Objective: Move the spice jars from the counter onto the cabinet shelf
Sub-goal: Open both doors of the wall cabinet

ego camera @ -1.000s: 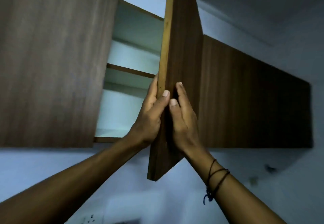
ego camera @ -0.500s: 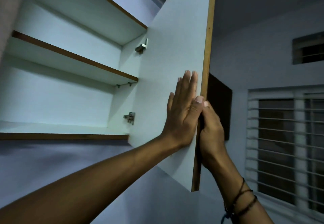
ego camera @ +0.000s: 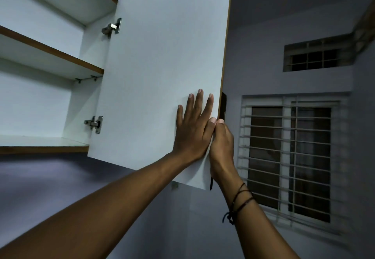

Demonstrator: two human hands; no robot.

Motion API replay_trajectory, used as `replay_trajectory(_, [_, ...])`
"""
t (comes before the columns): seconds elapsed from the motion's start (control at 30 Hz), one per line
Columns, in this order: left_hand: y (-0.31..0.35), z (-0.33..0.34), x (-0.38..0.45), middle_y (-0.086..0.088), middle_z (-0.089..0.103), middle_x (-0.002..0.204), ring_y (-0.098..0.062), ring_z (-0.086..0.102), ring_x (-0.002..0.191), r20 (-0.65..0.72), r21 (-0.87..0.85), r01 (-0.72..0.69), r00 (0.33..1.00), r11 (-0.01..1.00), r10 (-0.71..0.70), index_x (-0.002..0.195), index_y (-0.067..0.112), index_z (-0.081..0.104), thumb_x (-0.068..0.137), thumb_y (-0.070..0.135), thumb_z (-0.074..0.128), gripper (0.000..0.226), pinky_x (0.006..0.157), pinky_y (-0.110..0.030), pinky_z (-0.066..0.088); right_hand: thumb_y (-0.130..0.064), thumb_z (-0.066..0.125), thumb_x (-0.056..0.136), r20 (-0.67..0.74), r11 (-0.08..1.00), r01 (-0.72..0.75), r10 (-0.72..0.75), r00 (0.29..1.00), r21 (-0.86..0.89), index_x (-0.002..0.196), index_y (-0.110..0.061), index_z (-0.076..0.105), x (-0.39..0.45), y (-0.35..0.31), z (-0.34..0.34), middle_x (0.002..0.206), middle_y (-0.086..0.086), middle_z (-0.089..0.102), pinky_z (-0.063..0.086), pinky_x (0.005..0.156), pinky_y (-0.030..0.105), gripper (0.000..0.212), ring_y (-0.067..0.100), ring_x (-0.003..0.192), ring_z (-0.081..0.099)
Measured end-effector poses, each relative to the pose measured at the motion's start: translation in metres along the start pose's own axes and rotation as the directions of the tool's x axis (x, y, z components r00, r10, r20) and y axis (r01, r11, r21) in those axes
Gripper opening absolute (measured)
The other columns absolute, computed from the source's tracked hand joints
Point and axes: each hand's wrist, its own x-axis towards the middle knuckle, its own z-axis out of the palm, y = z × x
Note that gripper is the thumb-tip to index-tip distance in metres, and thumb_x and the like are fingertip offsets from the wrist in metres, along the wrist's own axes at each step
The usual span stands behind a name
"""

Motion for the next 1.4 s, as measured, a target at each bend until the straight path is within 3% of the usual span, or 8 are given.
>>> replay_trajectory(0.13, [-0.001, -0.006, 0.0, 0.001, -0.01, 0.167, -0.017, -0.015, 0.153, 0.048, -0.066, -0.034, 0.998, 0.997, 0.037, 0.155, 0.031, -0.002, 0.1, 0.047, 0.017, 0.06, 0.123, -0.046, -0.009, -0.034, 0.033, 0.105, -0.14, 0.983, 0.125, -0.144, 0.98, -0.135, 0.103, -0.021, 0.063, -0.003, 0.003, 0.006, 0.091, -0.005, 0.067, 0.052, 0.074, 0.026, 0.033, -0.004, 0.077, 0.061])
replay_trajectory(0.33, [-0.034, -0.057, -0.011, 0.004, -0.006, 0.167, -0.012, -0.01, 0.153, 0.199, -0.198, 0.049, 0.98, 0.979, -0.009, 0.156, 0.028, 0.002, 0.096, 0.049, 0.023, 0.067, 0.125, -0.047, 0.001, -0.02, 0.039, 0.096, -0.058, 0.68, 0.485, -0.611, 0.79, -0.55, 0.141, -0.011, 0.048, -0.023, -0.01, 0.049, 0.152, 0.004, 0.045, 0.019, 0.122, 0.04, 0.047, 0.019, 0.147, 0.03])
replay_trajectory(0.53, [-0.117, -0.158, -0.038, 0.002, 0.007, 0.167, -0.012, -0.001, 0.154, 0.159, -0.005, 0.086, 0.984, 0.996, -0.084, 0.156, 0.019, 0.013, 0.103, 0.028, 0.041, 0.061, 0.125, -0.044, 0.01, -0.018, 0.043, 0.094, 0.255, 0.772, 0.595, -0.543, 0.8, -0.223, 0.134, -0.004, 0.054, -0.055, -0.012, 0.156, 0.142, 0.009, 0.054, 0.031, 0.116, 0.043, 0.044, 0.025, 0.139, 0.043])
replay_trajectory(0.67, [-0.181, -0.254, -0.066, -0.002, 0.013, 0.166, -0.016, 0.003, 0.154, 0.067, 0.326, 0.109, 0.988, 0.939, -0.138, 0.155, 0.014, 0.019, 0.102, 0.022, 0.038, 0.057, 0.125, -0.044, 0.009, -0.026, 0.041, 0.097, 0.397, 0.791, 0.61, -0.544, 0.74, -0.053, 0.143, -0.011, 0.048, -0.097, -0.018, 0.249, 0.148, 0.004, 0.05, 0.023, 0.118, 0.02, 0.049, 0.013, 0.14, 0.038])
replay_trajectory(0.97, [-0.273, -0.462, -0.124, -0.01, -0.003, 0.166, -0.029, -0.006, 0.154, 0.016, 0.915, 0.142, 0.923, 0.379, -0.384, 0.156, 0.013, 0.004, 0.085, 0.053, 0.0, 0.082, 0.124, -0.05, 0.0, -0.029, 0.037, 0.102, 0.595, 0.836, 0.431, -0.545, 0.591, 0.339, 0.144, -0.021, 0.041, -0.215, -0.064, 0.448, 0.148, -0.004, 0.046, 0.031, 0.112, 0.016, 0.043, 0.01, 0.136, 0.042])
replay_trajectory(1.2, [-0.302, -0.507, -0.128, -0.015, 0.012, 0.164, -0.036, 0.011, 0.151, 0.007, 0.98, 0.067, 0.928, 0.185, -0.372, 0.155, 0.012, 0.017, 0.094, 0.06, 0.021, 0.079, 0.118, -0.06, 0.021, -0.044, 0.029, 0.105, 0.688, 0.939, 0.099, -0.311, 0.656, 0.33, 0.157, -0.029, -0.005, -0.245, -0.086, 0.518, 0.166, -0.007, -0.008, 0.008, 0.115, 0.022, 0.063, 0.006, 0.15, 0.001])
replay_trajectory(1.3, [-0.308, -0.506, -0.129, -0.015, 0.01, 0.164, -0.037, 0.008, 0.151, -0.004, 0.983, 0.071, 0.932, 0.171, -0.362, 0.156, 0.011, 0.014, 0.093, 0.061, 0.016, 0.08, 0.119, -0.061, 0.017, -0.04, 0.035, 0.104, 0.72, 0.932, -0.093, -0.205, 0.664, 0.351, 0.157, -0.024, -0.004, -0.242, -0.091, 0.528, 0.167, -0.001, 0.006, 0.016, 0.112, 0.022, 0.067, 0.014, 0.151, 0.014])
replay_trajectory(1.4, [-0.308, -0.504, -0.13, -0.014, 0.003, 0.165, -0.037, 0.001, 0.152, -0.015, 0.981, 0.083, 0.934, 0.174, -0.358, 0.156, 0.013, 0.008, 0.093, 0.058, 0.013, 0.078, 0.12, -0.062, 0.01, -0.028, 0.047, 0.1, 0.746, 0.882, -0.323, -0.048, 0.664, 0.344, 0.151, -0.016, 0.035, -0.227, -0.101, 0.525, 0.149, 0.005, 0.047, 0.039, 0.113, 0.036, 0.054, 0.027, 0.133, 0.05])
